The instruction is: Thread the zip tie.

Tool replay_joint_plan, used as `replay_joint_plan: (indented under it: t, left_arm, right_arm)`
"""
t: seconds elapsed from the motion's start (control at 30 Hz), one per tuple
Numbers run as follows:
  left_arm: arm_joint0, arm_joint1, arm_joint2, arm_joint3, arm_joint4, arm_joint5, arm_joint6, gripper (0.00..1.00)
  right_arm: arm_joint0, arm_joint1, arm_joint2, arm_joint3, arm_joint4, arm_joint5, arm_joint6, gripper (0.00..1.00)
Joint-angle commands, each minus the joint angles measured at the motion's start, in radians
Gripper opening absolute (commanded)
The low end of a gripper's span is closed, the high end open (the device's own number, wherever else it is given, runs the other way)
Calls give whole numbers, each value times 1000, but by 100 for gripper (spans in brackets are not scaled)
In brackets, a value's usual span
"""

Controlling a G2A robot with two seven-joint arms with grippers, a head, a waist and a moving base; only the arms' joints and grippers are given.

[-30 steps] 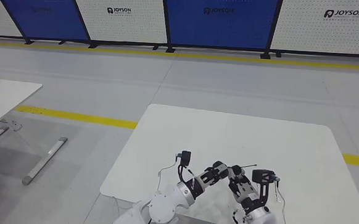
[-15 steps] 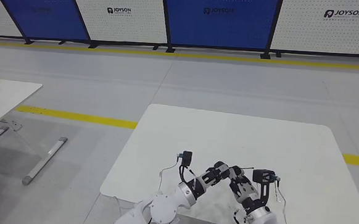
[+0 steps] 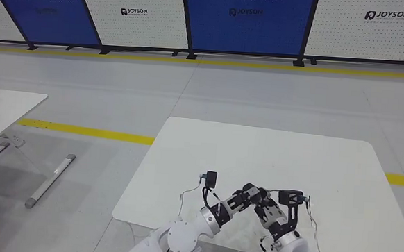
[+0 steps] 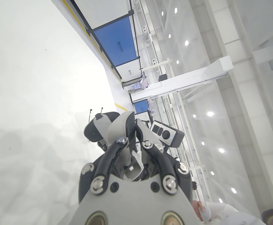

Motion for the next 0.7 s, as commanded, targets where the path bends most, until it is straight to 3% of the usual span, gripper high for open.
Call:
replay_joint_plan:
  t: [0.0,0.67]
  left_arm:
    - [2,1,-1,-3,-2,-2,-5,0]
    - [48,11,-24,-65,6,-35,-37,0]
  right_arm:
    - [1,0,-3,2,-4,2,1,0]
    - [4,5,-23,12,-27,15,1,0]
